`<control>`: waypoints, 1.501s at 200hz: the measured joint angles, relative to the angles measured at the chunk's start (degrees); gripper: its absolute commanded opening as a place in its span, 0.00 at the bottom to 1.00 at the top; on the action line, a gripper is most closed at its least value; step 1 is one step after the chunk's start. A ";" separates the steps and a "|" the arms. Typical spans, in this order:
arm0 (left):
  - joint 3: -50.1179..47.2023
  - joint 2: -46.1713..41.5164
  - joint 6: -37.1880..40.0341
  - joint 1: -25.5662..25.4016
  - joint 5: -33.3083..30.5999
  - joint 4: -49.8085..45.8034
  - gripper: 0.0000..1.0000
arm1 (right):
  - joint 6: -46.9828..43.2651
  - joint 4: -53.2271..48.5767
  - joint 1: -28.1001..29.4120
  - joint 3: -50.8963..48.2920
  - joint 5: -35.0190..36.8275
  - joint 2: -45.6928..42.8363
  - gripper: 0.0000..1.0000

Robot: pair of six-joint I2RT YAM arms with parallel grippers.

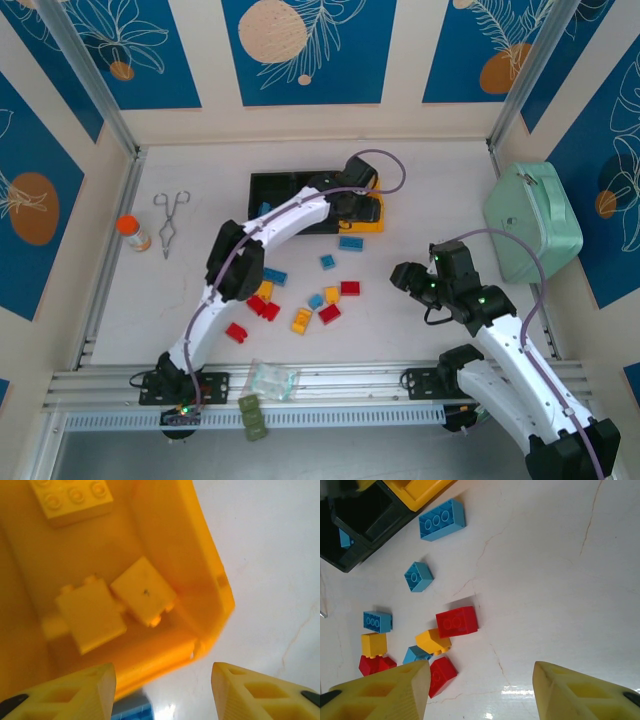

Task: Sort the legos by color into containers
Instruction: Place the lego in the container, then pick up the lego from the center of the table.

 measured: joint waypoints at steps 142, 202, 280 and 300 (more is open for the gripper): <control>-63.39 -48.85 -0.02 1.18 3.19 15.82 0.60 | 1.51 1.53 19.82 9.14 9.01 24.92 0.69; -77.37 -62.82 -3.37 2.51 3.10 16.65 0.61 | 1.55 3.02 22.75 15.45 11.63 39.85 0.70; -83.27 -65.24 -7.15 2.91 3.13 18.47 0.61 | 1.55 5.95 21.88 20.92 11.98 51.69 0.69; -83.27 -65.24 -7.58 3.02 3.13 19.08 0.61 | 1.57 6.38 21.07 20.94 11.93 53.62 0.67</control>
